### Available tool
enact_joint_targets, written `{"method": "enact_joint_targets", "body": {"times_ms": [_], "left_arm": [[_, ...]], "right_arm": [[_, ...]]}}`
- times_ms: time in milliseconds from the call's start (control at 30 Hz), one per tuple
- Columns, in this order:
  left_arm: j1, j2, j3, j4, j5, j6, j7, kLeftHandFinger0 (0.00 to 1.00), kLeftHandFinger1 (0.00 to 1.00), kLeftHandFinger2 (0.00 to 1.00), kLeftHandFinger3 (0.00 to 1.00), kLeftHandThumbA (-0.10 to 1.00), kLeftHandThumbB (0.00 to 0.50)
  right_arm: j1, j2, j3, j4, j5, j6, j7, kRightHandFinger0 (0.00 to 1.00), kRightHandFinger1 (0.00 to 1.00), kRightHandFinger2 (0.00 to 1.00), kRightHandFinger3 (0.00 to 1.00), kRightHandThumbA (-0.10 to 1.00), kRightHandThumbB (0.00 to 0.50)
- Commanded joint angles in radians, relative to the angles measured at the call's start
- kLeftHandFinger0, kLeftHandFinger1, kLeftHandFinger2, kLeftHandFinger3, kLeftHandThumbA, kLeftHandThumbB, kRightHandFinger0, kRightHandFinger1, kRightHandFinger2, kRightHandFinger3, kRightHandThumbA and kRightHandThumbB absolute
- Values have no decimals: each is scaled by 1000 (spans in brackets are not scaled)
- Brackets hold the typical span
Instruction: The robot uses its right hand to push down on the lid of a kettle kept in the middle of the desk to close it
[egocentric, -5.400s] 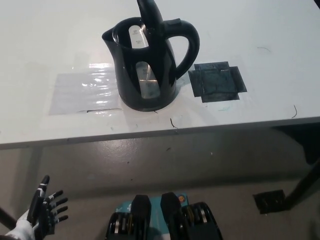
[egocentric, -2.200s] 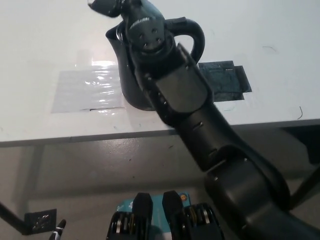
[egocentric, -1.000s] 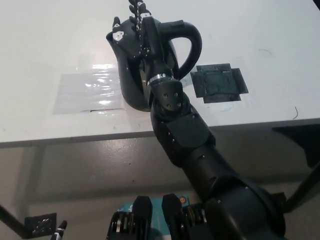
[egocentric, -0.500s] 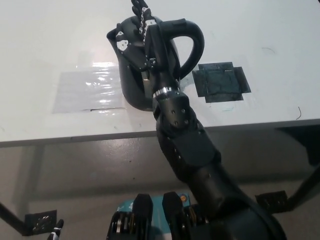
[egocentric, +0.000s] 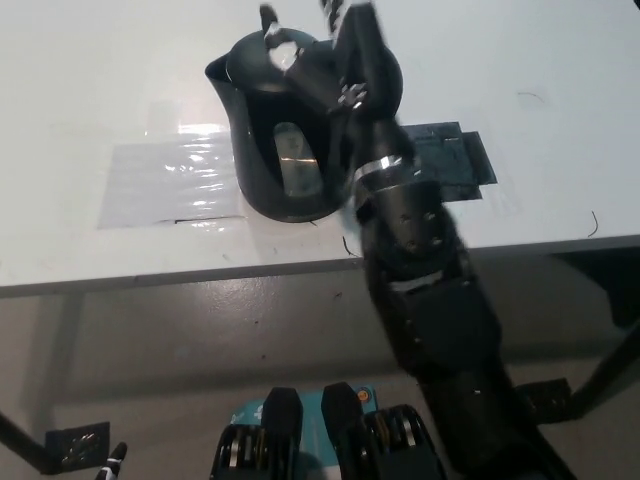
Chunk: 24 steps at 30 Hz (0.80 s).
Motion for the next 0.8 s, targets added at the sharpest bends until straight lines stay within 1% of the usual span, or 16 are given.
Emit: {"method": "enact_joint_targets", "body": {"times_ms": [0, 33, 100, 133, 167, 267, 333, 367, 433, 500, 533, 567, 633, 667, 700, 767], "left_arm": [[27, 58, 46, -18, 35, 20, -35, 1000, 1000, 1000, 1000, 1000, 96], [32, 54, 48, -17, 28, 20, -29, 1000, 1000, 1000, 1000, 1000, 97], [33, 54, 48, -16, 25, 20, -27, 1000, 1000, 1000, 1000, 1000, 101], [31, 53, 43, -15, 39, 20, -23, 1000, 1000, 1000, 1000, 1000, 98], [34, 51, 45, -13, 51, 20, -31, 1000, 1000, 1000, 1000, 1000, 94], [46, 50, 51, -16, 29, 20, -24, 1000, 1000, 1000, 1000, 1000, 100], [54, 42, 77, -17, 2, 20, -31, 1000, 1000, 1000, 1000, 1000, 90], [54, 44, 75, -17, 1, 20, -27, 1000, 1000, 1000, 1000, 1000, 92], [48, 45, 81, -2, 10, 20, -31, 1000, 1000, 1000, 1000, 1000, 102], [59, 47, 95, -7, 9, 20, -37, 1000, 1000, 1000, 1000, 1000, 99], [62, 46, 104, -7, 8, 20, -39, 1000, 1000, 1000, 1000, 1000, 98], [59, 43, 115, -5, 9, 20, -41, 1000, 1000, 1000, 1000, 1000, 97], [59, 44, 126, -11, -5, 20, -36, 1000, 1000, 1000, 1000, 1000, 101], [61, 44, 129, -13, 10, 20, -37, 1000, 1000, 1000, 1000, 1000, 100], [58, 44, 136, -9, 8, 20, -43, 1000, 1000, 1000, 1000, 1000, 101], [65, 48, 136, -9, -4, 20, -63, 1000, 1000, 1000, 1000, 1000, 100]], "right_arm": [[-109, -48, 45, -433, 34, 364, 136, 1000, 1000, 1000, 1000, 587, 135], [-109, -57, 43, -462, 44, 387, 141, 1000, 1000, 1000, 1000, 570, 134], [-109, -59, 44, -473, 46, 403, 143, 1000, 1000, 1000, 1000, 571, 136], [-104, -73, 40, -515, 57, 429, 149, 1000, 1000, 1000, 1000, 566, 119], [-95, -80, 41, -531, 61, 436, 155, 1000, 1000, 1000, 1000, 564, 114], [-21, -113, 44, -592, 70, 444, 171, 1000, 1000, 1000, 1000, 552, 93], [13, -130, 48, -610, 69, 444, 179, 1000, 1000, 1000, 1000, 551, 84], [24, -135, 46, -621, 74, 451, 180, 1000, 1000, 1000, 1000, 552, 79], [99, -183, 36, -662, 83, 450, 196, 1000, 1000, 1000, 1000, 559, 65], [133, -198, 29, -676, 101, 449, 204, 1000, 1000, 1000, 1000, 542, 47], [157, -210, 23, -686, 104, 456, 207, 1000, 1000, 1000, 1000, 547, 62], [211, -236, -1, -705, 123, 464, 210, 1000, 1000, 1000, 1000, 543, 60], [264, -238, -54, -715, 212, 486, 214, 1000, 1000, 1000, 1000, 465, 72], [299, -246, -76, -726, 242, 490, 217, 1000, 1000, 1000, 1000, 453, 58], [312, -252, -86, -731, 248, 493, 219, 1000, 1000, 1000, 1000, 457, 69], [368, -273, -117, -752, 280, 496, 227, 1000, 1000, 1000, 1000, 474, 74]]}}
